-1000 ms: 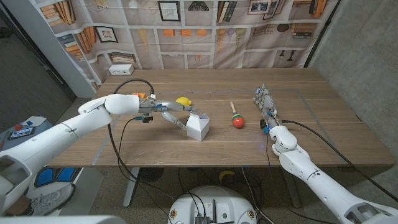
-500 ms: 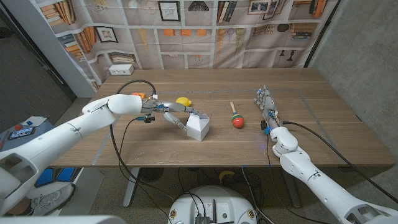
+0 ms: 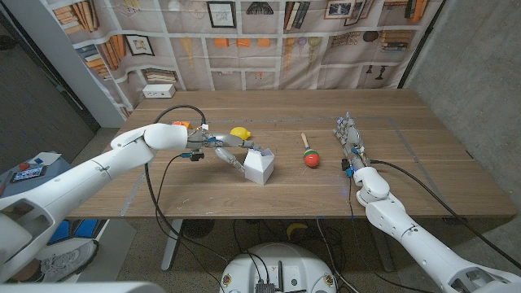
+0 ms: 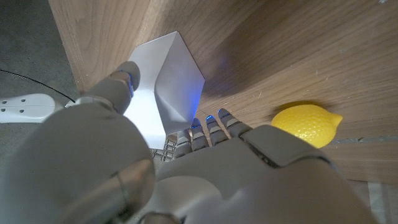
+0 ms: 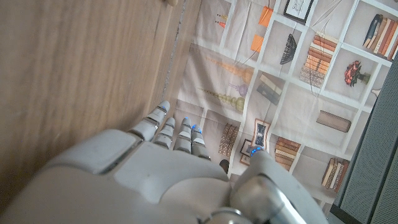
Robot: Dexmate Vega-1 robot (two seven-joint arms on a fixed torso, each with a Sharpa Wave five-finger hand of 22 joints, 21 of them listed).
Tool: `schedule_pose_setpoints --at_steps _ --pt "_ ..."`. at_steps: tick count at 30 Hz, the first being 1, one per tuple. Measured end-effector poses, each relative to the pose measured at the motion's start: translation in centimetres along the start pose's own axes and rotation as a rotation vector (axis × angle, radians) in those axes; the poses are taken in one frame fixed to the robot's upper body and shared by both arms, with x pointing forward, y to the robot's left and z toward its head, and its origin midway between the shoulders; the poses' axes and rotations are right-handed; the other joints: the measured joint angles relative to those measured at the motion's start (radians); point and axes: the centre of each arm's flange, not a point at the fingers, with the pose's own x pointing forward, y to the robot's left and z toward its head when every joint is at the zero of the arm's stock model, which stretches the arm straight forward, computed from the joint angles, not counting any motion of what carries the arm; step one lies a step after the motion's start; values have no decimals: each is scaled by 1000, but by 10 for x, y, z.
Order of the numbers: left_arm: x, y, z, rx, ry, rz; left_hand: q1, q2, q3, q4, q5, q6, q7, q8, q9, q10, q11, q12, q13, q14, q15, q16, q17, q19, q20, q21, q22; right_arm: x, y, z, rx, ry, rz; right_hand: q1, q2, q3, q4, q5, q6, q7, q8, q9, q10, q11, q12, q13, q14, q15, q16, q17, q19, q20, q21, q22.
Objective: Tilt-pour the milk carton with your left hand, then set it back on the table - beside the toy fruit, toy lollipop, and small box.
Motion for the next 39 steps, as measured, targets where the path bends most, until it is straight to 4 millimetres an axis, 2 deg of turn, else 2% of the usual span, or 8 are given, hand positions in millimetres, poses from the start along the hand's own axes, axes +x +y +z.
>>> schedule_pose_setpoints --at_steps 10,16,35,39 --pt "1 1 -3 -4 7 25 25 2 -10 -2 0 36 4 17 0 36 0 6 3 45 -2 4 5 38 -3 8 0 1 -2 0 3 -1 -5 0 0 4 2 0 0 0 0 0 0 0 0 0 0 0 0 0 0 0 0 0" --pt "1 2 -6 -12 10 43 51 2 -25 0 0 77 1 44 4 74 -1 13 8 79 -3 11 5 79 -5 8 0 2 -2 0 6 -2 -6 0 0 4 2 0 0 0 0 0 0 0 0 0 0 0 0 -5 0 0 0 0" --pt "-2 2 -9 -25 11 103 118 8 -77 6 0 195 -17 111 4 211 -40 51 27 207 -4 25 5 174 -7 17 0 6 -1 -3 13 2 -6 -5 5 9 -4 0 0 0 0 0 0 0 0 0 0 0 0 -5 7 7 0 0" --pt "-4 2 -8 -24 12 114 127 10 -89 6 0 216 -20 124 4 235 -41 56 30 228 -4 25 5 185 -4 17 0 6 0 -4 14 0 -3 -5 5 9 -4 0 0 0 0 0 0 0 0 0 0 0 4 -5 7 7 0 0"
